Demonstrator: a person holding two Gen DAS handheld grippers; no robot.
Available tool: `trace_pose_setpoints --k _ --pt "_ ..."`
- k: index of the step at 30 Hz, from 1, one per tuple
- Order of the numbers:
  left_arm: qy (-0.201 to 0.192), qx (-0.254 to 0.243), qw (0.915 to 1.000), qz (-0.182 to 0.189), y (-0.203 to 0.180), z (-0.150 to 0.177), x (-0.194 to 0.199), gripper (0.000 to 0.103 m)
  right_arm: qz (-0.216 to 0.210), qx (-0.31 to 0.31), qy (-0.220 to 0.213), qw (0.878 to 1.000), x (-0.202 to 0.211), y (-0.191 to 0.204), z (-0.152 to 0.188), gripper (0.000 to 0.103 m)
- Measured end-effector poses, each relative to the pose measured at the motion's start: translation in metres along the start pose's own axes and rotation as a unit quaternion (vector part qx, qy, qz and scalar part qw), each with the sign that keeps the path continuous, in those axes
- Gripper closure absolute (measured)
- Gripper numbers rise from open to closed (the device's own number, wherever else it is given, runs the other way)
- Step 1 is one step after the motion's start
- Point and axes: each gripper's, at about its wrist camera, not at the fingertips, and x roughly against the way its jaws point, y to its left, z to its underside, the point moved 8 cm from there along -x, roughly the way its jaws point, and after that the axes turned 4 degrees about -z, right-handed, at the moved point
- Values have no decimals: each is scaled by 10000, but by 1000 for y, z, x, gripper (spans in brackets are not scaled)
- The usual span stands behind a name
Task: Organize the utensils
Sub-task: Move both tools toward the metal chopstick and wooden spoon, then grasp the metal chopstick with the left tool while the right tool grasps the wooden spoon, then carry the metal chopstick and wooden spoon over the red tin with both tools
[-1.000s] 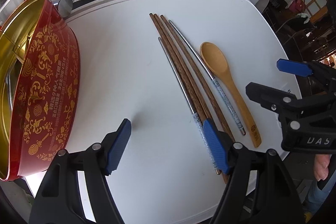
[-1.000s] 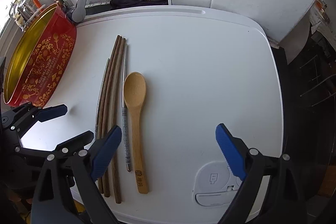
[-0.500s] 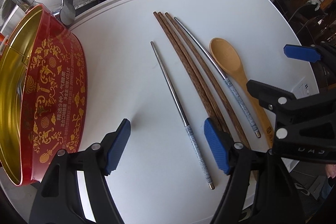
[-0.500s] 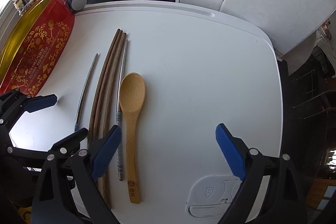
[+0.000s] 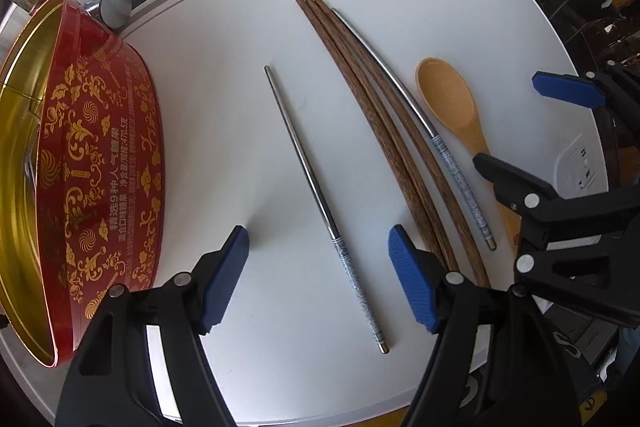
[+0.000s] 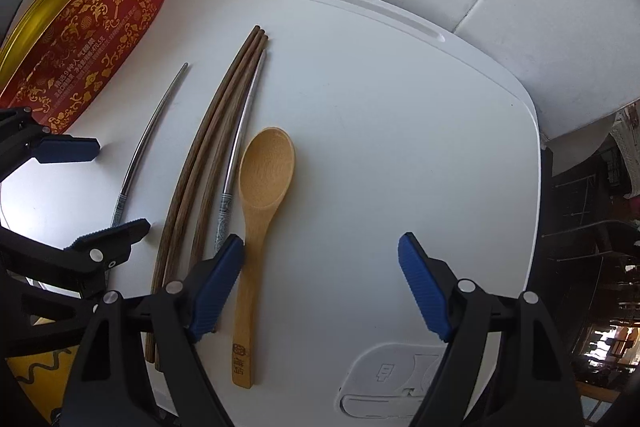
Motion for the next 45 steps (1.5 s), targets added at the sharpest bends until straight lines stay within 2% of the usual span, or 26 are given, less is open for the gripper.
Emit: trace_pose_setpoints --k 4,8,12,17,22,24,25,26,27,28,29,30,33,37,41,45 --pt "197 28 9998 -13 3 -9 -3 32 65 79 73 9999 0 1 1 26" --pt "256 116 9996 -18 9 -14 -5 32 -58 -53 141 9999 0 0 1 27" --pt "179 109 9998 -23 23 -21 -8 32 -98 29 203 9997 -5 6 4 27" --pt "102 79 9999 -25 21 -22 -2 32 -105 -78 236 9996 -8 1 8 27" --pt "111 84 9999 -28 23 -25 -3 32 -582 -205 622 9962 -18 -10 7 28" --pt "173 78 9998 -29 22 -23 -3 33 -653 -168 733 9950 -20 -14 3 30" --pt "165 54 9998 -22 17 -22 -2 35 -663 -125 762 9948 -20 -15 1 35" --pt "98 -9 10000 -15 18 -22 -1 48 -671 -56 788 9946 -19 -13 0 45" --pt "56 -50 10000 -10 14 -27 0 69 -681 35 824 9943 -18 -11 0 52" --pt "76 -60 9999 24 12 -29 1 80 -700 115 865 9937 -16 -8 -2 65" --pt "111 -51 9999 69 12 -29 1 94 -724 160 919 9930 -15 -6 -1 89" --pt "98 -34 9999 105 13 -29 0 97 -689 190 945 9930 -15 -5 0 93" --pt "27 95 9997 240 19 -29 1 98 -706 111 895 9934 -15 -6 -1 93" --pt "-19 146 9996 238 28 -24 0 98 -662 -121 776 9947 -13 -16 -1 93" --pt "-250 200 9990 326 39 -24 20 98 -784 -291 493 9953 11 -26 0 93" --pt "-420 224 9979 445 49 -17 46 98 -1010 -376 385 9934 35 -26 -5 93"
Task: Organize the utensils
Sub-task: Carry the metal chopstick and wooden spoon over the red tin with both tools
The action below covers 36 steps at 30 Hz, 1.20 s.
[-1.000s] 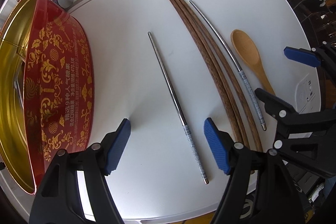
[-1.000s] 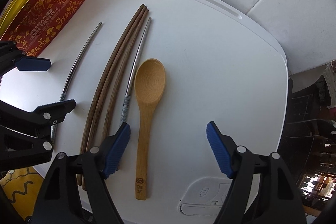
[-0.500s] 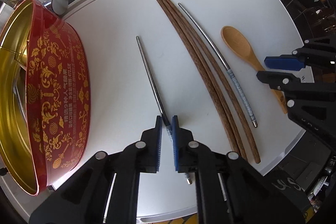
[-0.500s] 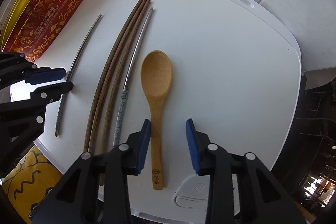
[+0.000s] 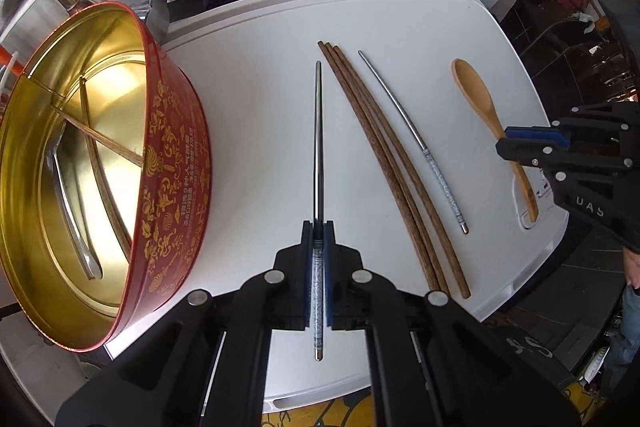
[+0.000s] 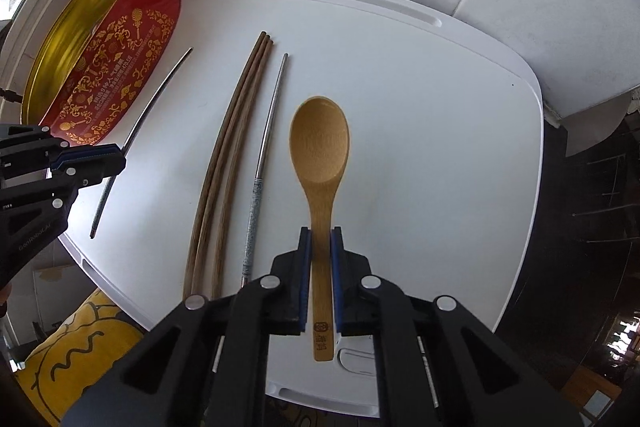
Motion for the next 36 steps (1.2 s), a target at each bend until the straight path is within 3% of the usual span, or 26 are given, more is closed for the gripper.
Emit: trace_pose_setpoints --k 5,15,26,36 --pt "-188 60 9997 -124 5 18 39 98 10 278 27 9996 23 33 -18 93" --pt "-739 466 9954 -395 68 44 112 98 39 1125 -262 9933 53 136 -76 93" --pt "-752 1185 9886 -552 173 60 114 98 32 1697 -164 9853 38 242 -136 93" --pt "-692 1250 9890 -386 214 42 94 98 141 1626 68 9866 12 272 -166 93"
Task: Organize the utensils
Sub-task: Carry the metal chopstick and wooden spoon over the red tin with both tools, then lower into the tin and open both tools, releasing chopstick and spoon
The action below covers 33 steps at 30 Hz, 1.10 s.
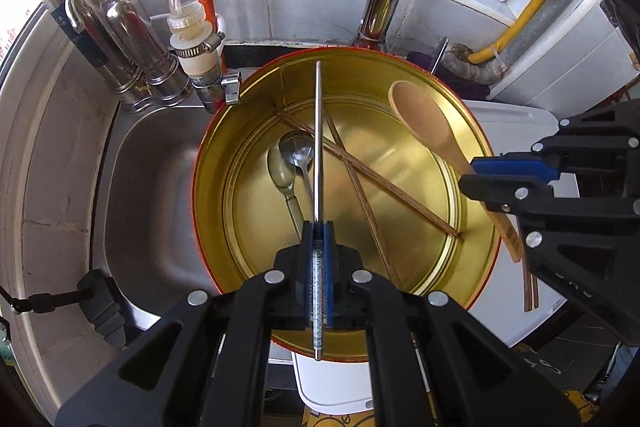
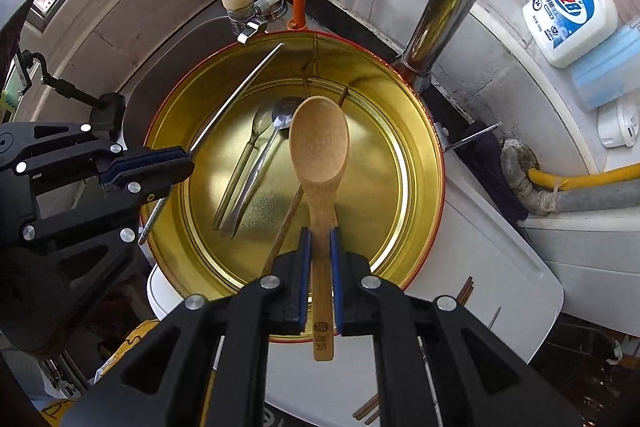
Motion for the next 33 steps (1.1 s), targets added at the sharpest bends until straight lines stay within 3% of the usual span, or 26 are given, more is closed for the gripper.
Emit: trace_pose_setpoints --k 16,20,24,25,27,29,33 --pt "225 -88 9996 160 4 -9 -30 98 21 -202 194 9996 -18 -9 -6 93" --pt "289 -91 9995 81 4 -6 -34 98 112 -145 213 9996 -22 -9 -5 93" --pt "379 -470 9979 -213 -1 3 -38 96 200 -240 130 9994 -21 -14 -7 92" --pt "381 -531 9974 -298 -2 5 -38 94 207 -268 118 9994 -20 -15 -8 92" --pt "394 -627 9967 -327 -4 8 -38 71 204 -319 75 9993 -18 -17 -9 85" --pt "299 -664 9966 -377 -4 8 -35 55 179 -311 28 9994 -16 -16 -9 69" --pt "259 -692 9964 -418 -3 8 -32 54 173 -269 31 9995 -16 -13 -8 67"
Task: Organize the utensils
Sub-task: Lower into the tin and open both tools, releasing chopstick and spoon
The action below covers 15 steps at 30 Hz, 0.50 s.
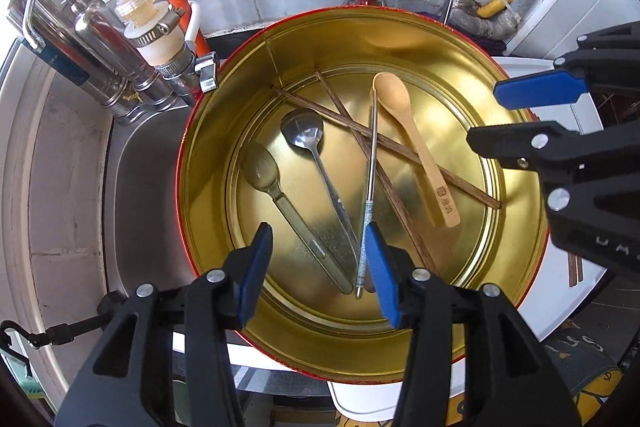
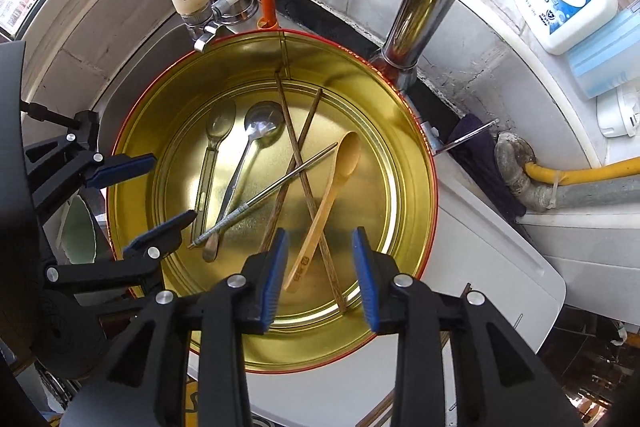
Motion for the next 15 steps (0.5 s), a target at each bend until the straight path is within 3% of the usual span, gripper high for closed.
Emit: trace_pose_setpoints --k 8,11,15 --pt "-47 -132 9999 -20 -6 1 2 38 13 -11 -30 10000 1 2 4 47" --pt "-17 -158 9999 -5 -7 2 1 36 4 -42 -70 10000 2 1 6 35" --pt "-6 -125 9999 87 -7 5 0 35 0 -47 -76 10000 3 1 8 27"
